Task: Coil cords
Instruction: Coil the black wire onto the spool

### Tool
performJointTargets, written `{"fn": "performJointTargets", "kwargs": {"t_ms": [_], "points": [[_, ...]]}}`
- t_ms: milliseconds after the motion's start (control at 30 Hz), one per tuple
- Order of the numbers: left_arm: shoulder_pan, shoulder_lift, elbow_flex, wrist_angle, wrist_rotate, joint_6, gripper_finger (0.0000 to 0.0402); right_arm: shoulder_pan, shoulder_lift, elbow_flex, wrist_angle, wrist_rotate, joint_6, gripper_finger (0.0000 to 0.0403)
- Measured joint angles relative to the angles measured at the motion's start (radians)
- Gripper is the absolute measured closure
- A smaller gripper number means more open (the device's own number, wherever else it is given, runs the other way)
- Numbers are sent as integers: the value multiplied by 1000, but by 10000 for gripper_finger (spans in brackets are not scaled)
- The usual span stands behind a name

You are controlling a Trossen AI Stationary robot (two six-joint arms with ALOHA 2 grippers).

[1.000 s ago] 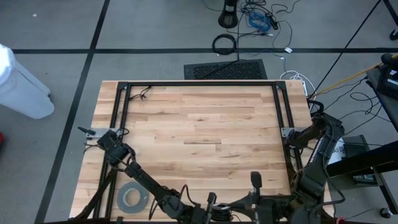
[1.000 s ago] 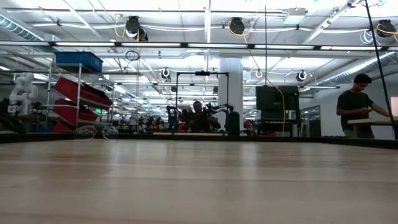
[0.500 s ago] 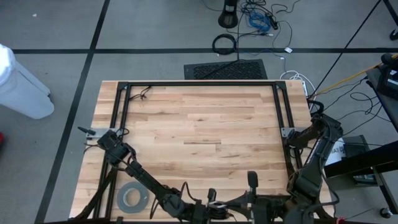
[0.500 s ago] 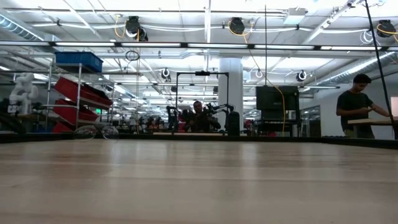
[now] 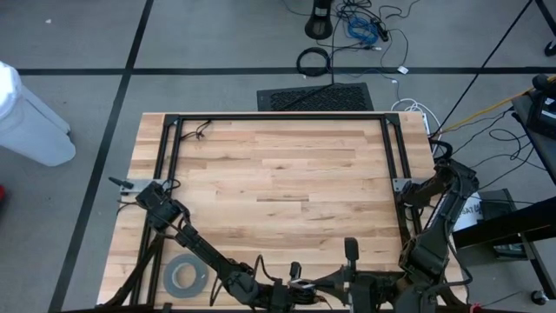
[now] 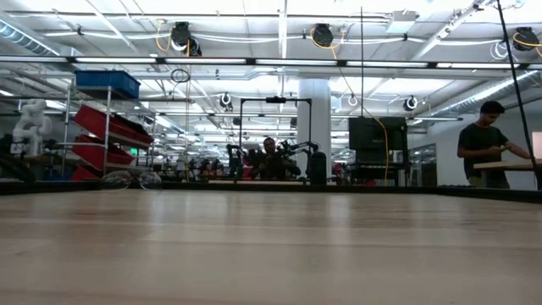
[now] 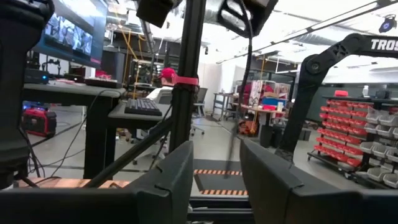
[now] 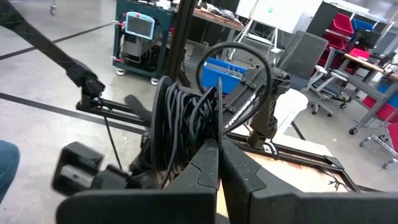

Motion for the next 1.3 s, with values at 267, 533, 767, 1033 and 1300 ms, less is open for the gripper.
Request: {"fn": "performJointTargets", "kwargs": {"t_ms": [267,533,767,1033,1300], "points": [[0,0,0,0,33,0,288,-18,11,0,-2,-34,7,403],[-1,0,0,-5,37,1,288,-20,11,0,-2,-46,7,403],[-3,0,0,-8,85,0,288,-25,11,0,-2,-49,0,403],[-3,0,0,-8,84,0,289,-27,11,0,-1,-49,-3,403],[-3,0,0,-8,74,0,349,-34,11,0,0,-48,-11,403]]}}
